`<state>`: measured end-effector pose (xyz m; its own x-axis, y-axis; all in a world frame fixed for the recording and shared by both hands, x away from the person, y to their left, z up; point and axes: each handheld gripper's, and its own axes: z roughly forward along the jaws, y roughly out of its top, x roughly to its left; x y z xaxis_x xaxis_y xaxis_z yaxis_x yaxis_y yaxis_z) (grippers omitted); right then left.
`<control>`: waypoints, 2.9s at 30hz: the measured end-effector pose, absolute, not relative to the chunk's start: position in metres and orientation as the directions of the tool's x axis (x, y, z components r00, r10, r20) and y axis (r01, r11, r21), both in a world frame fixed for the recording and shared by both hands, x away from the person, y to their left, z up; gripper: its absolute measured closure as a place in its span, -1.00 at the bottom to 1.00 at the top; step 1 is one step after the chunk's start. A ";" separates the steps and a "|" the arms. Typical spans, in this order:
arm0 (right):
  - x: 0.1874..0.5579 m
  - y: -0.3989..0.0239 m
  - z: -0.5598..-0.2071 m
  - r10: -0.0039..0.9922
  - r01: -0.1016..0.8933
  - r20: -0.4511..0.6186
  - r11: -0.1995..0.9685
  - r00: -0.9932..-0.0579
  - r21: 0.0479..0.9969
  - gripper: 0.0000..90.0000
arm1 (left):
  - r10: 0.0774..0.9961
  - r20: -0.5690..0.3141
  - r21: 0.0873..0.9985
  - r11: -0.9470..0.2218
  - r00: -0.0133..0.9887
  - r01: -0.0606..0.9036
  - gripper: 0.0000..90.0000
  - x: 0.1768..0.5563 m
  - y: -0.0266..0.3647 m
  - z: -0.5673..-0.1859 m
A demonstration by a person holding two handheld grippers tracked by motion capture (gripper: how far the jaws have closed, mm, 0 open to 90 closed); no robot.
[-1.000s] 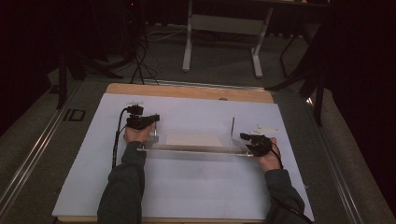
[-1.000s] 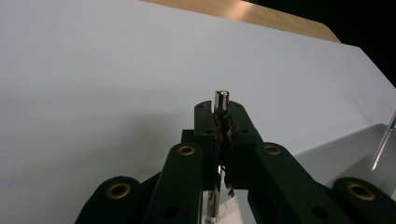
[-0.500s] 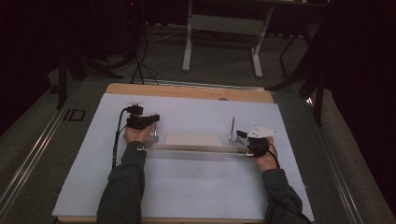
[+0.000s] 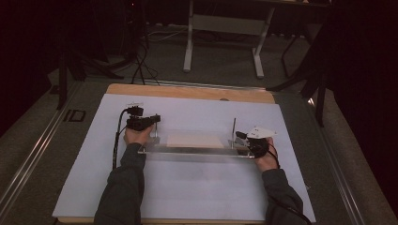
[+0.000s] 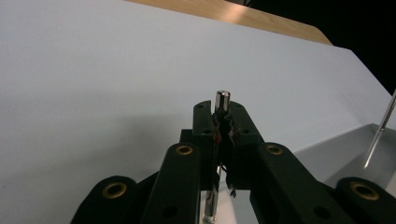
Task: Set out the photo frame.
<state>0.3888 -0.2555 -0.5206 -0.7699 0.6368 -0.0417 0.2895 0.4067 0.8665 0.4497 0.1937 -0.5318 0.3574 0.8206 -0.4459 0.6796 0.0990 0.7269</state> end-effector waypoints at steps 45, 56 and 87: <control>0.395 -0.256 -0.515 0.642 0.331 0.002 0.392 -0.767 0.858 -0.02 | 0.841 -0.185 0.836 -0.138 0.509 0.531 0.33 0.382 0.231 -0.522; 0.397 -0.256 -0.512 0.644 0.348 0.019 0.388 -0.765 0.854 -0.02 | 0.832 -0.131 0.851 -0.184 0.539 0.491 0.21 0.366 0.228 -0.527; 0.403 -0.256 -0.507 0.651 0.381 0.058 0.368 -0.757 0.848 -0.02 | 0.755 0.033 0.901 -0.306 0.654 0.307 0.00 0.361 0.190 -0.516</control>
<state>0.4031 -0.2560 -0.5074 -0.7567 0.6512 0.0577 0.3810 0.3677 0.8483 0.3612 0.1905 -0.5160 0.6544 0.7554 0.0334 0.3073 -0.3061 0.9010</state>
